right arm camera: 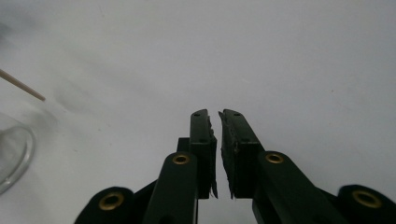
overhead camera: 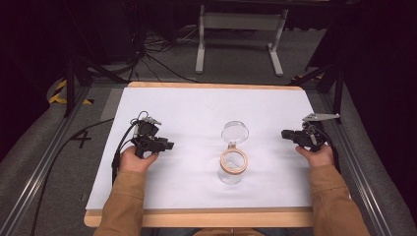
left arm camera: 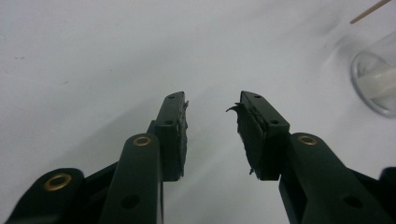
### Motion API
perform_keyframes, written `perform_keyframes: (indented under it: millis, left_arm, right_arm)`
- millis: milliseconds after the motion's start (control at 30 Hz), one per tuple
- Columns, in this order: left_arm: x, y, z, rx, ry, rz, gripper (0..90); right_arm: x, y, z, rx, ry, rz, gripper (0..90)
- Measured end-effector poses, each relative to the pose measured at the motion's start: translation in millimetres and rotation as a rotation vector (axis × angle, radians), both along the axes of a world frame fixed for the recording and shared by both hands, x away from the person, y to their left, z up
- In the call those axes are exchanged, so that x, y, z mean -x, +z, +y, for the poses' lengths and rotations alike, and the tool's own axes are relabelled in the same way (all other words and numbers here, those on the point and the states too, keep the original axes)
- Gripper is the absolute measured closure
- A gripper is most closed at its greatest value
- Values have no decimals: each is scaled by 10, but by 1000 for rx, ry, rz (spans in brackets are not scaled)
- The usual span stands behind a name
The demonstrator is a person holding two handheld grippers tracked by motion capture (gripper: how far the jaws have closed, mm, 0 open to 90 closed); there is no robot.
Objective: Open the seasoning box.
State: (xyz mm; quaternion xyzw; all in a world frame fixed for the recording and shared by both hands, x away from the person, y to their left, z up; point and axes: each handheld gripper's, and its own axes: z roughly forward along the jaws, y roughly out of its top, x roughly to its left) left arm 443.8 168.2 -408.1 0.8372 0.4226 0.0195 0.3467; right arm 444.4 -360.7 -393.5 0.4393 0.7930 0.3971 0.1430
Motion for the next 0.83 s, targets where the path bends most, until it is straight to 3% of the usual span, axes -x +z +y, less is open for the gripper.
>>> perform_keyframes:
  millis: [300,567,833]
  left_arm:
    - [-17,-120,-64,-28,-12,11,611]
    - [-12,-112,-75,-25,-24,15,610]
    - [0,-64,-85,-7,-27,0,610]
  right_arm:
    - [-53,-175,118,63,13,54,800]
    - [-59,-261,233,138,38,76,785]
    - [-50,-249,248,137,53,79,771]
